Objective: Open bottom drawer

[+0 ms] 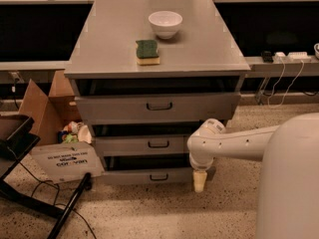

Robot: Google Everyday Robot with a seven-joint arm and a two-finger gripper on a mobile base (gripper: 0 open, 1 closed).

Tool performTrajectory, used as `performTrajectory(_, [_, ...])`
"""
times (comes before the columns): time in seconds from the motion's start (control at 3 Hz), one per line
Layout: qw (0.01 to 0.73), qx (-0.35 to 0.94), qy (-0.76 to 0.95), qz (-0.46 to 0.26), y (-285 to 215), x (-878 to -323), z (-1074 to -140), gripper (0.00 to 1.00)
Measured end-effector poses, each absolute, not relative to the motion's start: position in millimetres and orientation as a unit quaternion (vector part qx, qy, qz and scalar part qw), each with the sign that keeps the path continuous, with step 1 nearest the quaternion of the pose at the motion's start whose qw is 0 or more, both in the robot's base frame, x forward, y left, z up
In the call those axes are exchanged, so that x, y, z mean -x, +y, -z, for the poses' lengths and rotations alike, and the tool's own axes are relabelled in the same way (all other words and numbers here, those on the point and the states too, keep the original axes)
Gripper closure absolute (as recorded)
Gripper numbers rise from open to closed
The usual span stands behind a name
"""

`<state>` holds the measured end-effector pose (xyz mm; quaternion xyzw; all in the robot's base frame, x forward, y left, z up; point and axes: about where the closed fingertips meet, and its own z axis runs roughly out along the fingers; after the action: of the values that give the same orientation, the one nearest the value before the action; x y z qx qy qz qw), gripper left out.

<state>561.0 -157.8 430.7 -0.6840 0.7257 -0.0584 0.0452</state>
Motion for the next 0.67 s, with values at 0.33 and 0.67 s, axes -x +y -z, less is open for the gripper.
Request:
performTrajectory(0.33, [0.043,0.704,0.709,-0.013,-117.3,-538.5,-366.2,0.00])
performTrajectory(0.67, [0.046,0.706,0.706,-0.035,-106.3,-535.4,-320.3,0.00])
